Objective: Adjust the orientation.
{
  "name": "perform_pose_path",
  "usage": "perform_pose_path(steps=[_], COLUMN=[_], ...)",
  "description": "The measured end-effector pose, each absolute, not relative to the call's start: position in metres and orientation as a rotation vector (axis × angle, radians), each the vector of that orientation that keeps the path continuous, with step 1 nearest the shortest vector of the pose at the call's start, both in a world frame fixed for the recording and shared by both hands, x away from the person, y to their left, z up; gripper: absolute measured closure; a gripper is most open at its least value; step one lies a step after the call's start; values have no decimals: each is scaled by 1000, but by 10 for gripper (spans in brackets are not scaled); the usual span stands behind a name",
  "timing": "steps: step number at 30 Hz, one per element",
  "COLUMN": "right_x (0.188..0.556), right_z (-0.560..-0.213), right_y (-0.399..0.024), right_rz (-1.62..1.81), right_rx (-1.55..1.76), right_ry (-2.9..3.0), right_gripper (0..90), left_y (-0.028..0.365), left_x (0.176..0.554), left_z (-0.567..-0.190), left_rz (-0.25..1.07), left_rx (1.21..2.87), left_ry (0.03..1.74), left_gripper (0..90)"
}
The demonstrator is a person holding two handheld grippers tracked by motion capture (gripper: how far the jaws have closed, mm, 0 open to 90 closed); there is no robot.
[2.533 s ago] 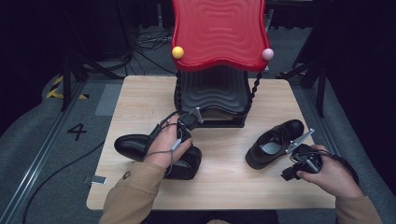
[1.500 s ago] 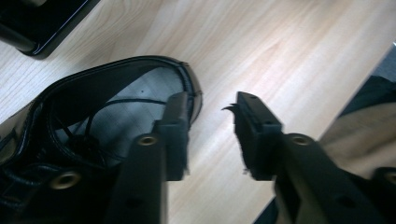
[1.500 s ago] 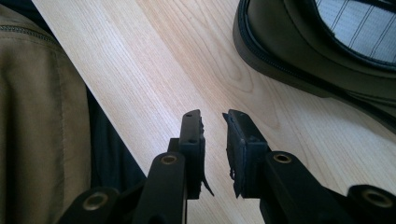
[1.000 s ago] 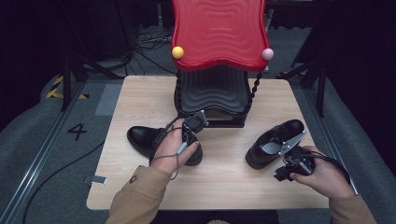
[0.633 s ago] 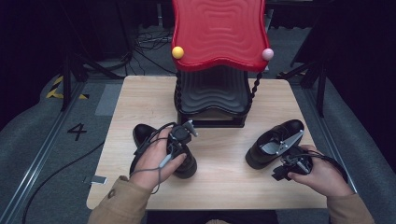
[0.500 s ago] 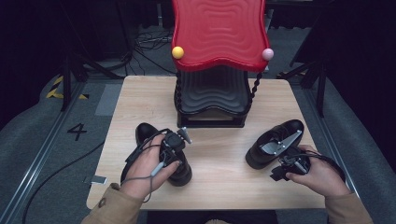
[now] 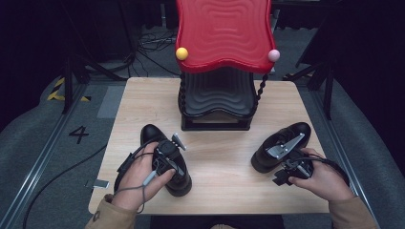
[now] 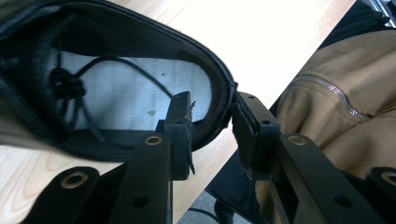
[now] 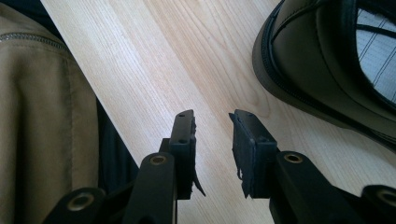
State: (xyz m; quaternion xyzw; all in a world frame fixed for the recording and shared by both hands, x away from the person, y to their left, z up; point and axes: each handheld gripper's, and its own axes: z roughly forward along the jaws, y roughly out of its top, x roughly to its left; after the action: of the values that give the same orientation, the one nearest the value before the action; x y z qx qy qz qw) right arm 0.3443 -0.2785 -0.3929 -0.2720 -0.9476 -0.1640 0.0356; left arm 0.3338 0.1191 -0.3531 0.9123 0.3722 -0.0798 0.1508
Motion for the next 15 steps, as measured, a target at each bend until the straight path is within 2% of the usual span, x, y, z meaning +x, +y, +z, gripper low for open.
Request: perform_pose_path(steps=[9, 13, 15], right_x=[345, 349, 351], right_z=[-389, -387, -387], right_y=[-266, -254, -249], right_rz=[-565, -642, -603], right_rx=[-879, -843, -874], right_ry=[-2850, -2853, -2841], right_gripper=[636, 541, 537], left_y=[147, 163, 167], left_x=[334, 335, 335], left_z=[-340, -340, -340], left_rz=[-194, -191, -197], left_rx=[2559, 2529, 2521], left_ry=[1115, 1163, 1167], left_gripper=[631, 599, 596])
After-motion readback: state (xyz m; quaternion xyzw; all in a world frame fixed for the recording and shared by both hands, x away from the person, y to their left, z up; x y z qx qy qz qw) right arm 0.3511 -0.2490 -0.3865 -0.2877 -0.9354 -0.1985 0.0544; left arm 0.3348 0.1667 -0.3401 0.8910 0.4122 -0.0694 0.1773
